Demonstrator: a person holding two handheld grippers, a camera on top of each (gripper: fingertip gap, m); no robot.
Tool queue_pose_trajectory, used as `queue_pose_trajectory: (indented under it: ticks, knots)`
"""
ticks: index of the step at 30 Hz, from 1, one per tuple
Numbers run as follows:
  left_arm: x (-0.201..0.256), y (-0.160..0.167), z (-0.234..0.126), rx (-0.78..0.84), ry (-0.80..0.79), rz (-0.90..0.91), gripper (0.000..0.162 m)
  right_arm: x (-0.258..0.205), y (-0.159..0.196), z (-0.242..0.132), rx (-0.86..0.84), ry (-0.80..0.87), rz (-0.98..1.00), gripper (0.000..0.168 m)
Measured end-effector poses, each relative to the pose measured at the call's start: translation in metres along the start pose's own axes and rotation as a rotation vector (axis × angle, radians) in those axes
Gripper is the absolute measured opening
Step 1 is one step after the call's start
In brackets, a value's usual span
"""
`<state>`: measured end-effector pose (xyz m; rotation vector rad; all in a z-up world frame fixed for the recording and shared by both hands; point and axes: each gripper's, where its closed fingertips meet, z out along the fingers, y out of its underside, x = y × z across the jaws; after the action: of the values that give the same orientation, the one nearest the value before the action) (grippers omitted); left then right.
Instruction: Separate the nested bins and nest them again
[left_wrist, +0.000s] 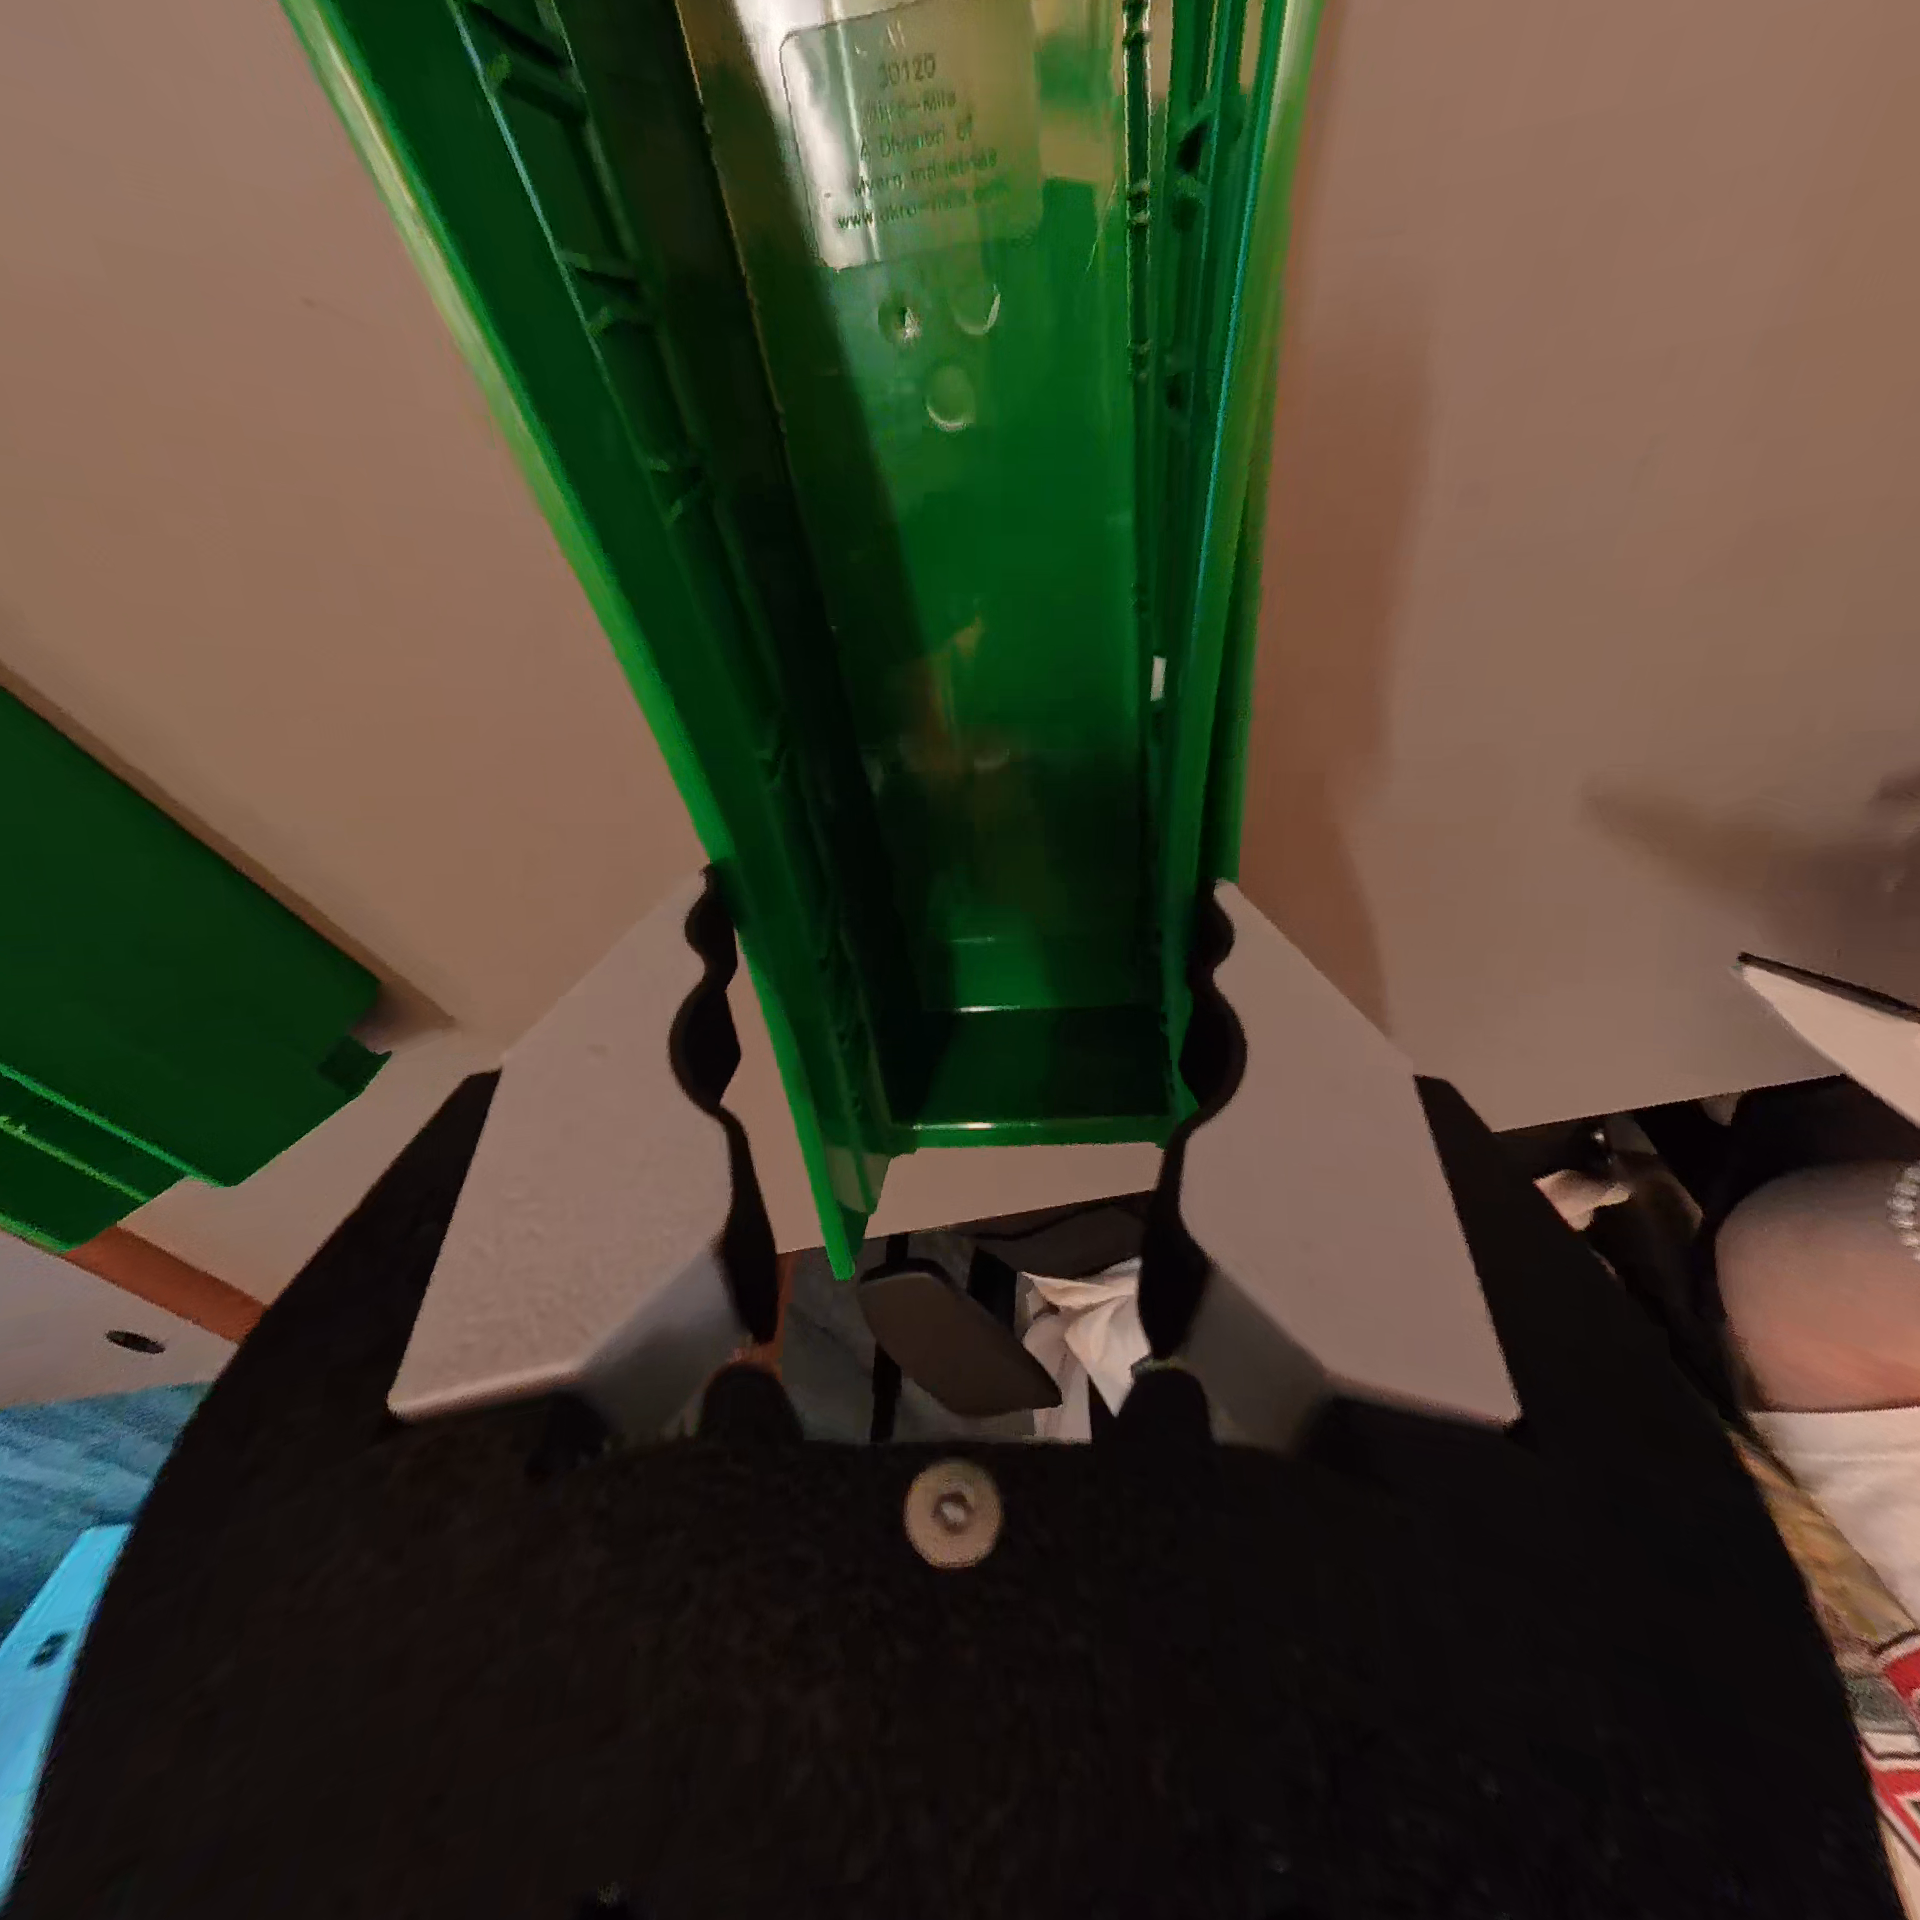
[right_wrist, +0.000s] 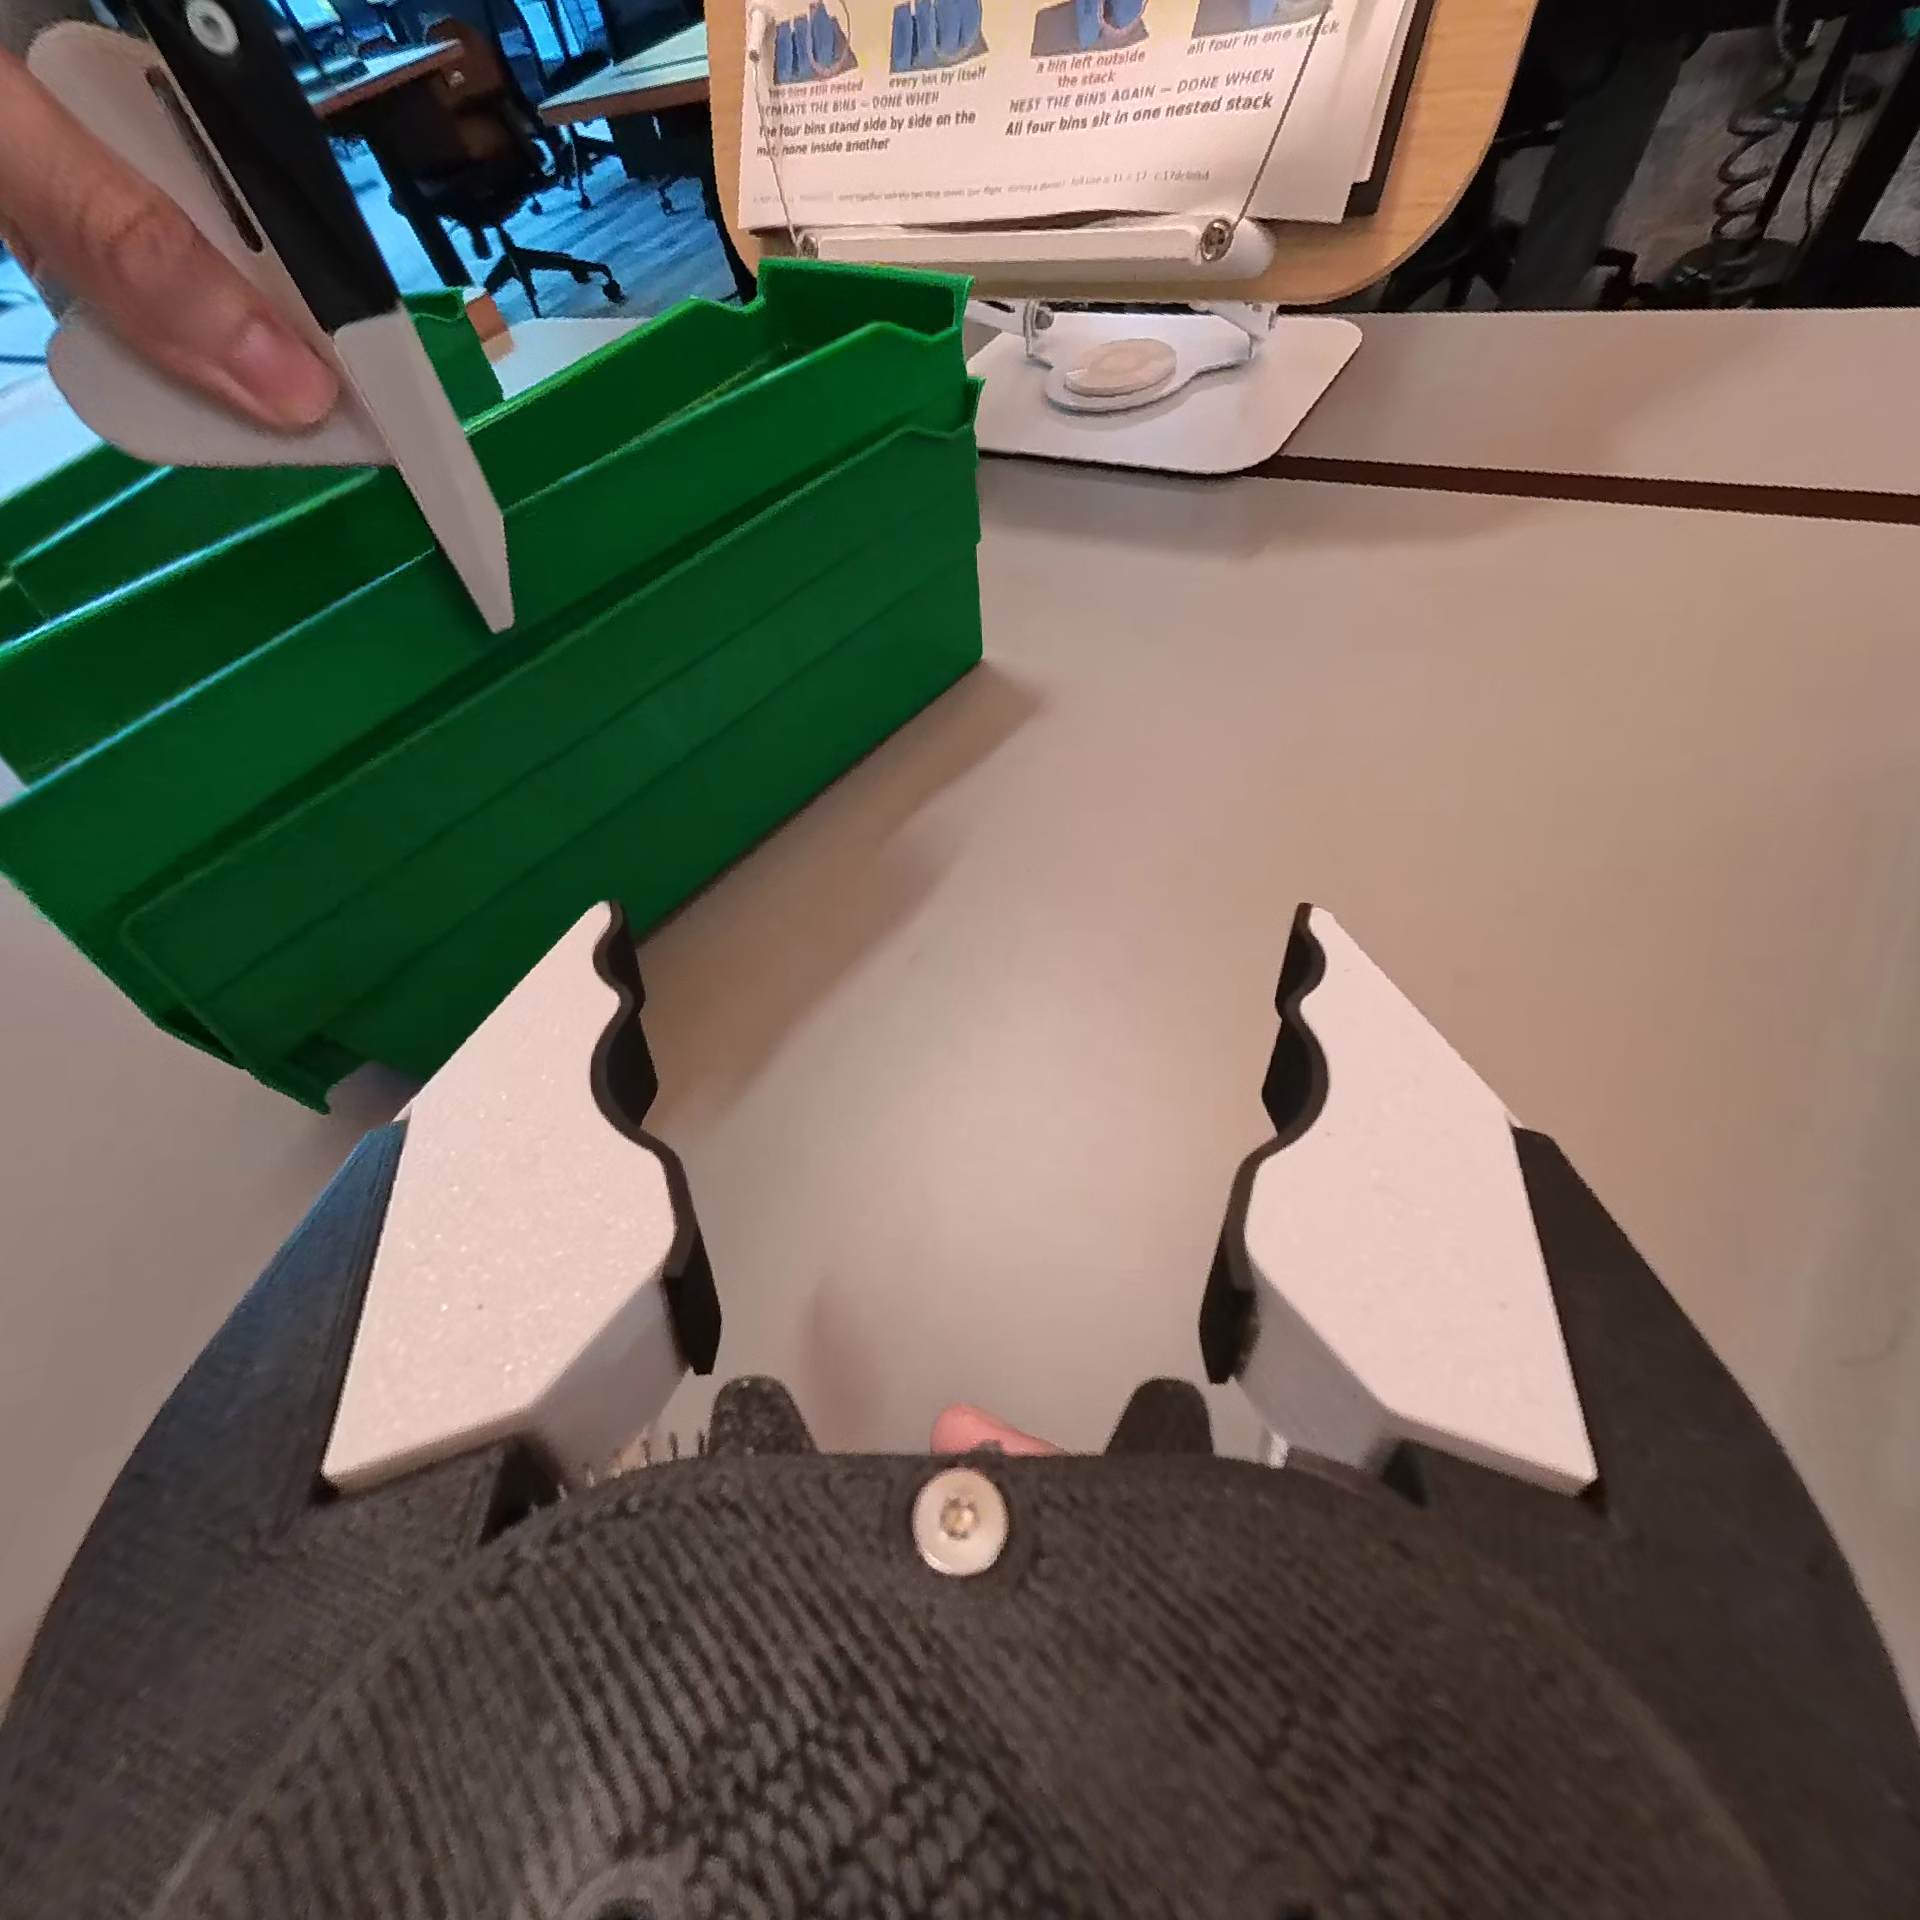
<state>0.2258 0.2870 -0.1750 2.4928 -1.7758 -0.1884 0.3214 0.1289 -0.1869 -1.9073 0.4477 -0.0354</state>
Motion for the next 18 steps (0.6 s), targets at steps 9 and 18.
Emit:
queue_pose_trajectory:
  ticks: [9,18]
  knots:
    - [-0.002,-0.003,-0.03,0.045,0.056,-0.038,0.082,0.001,0.003,0.002,-0.009,-0.007,0.011,0.12]
    - [-0.009,-0.007,-0.058,0.107,0.103,-0.076,0.081,-0.003,0.007,0.007,-0.023,-0.014,0.001,0.12]
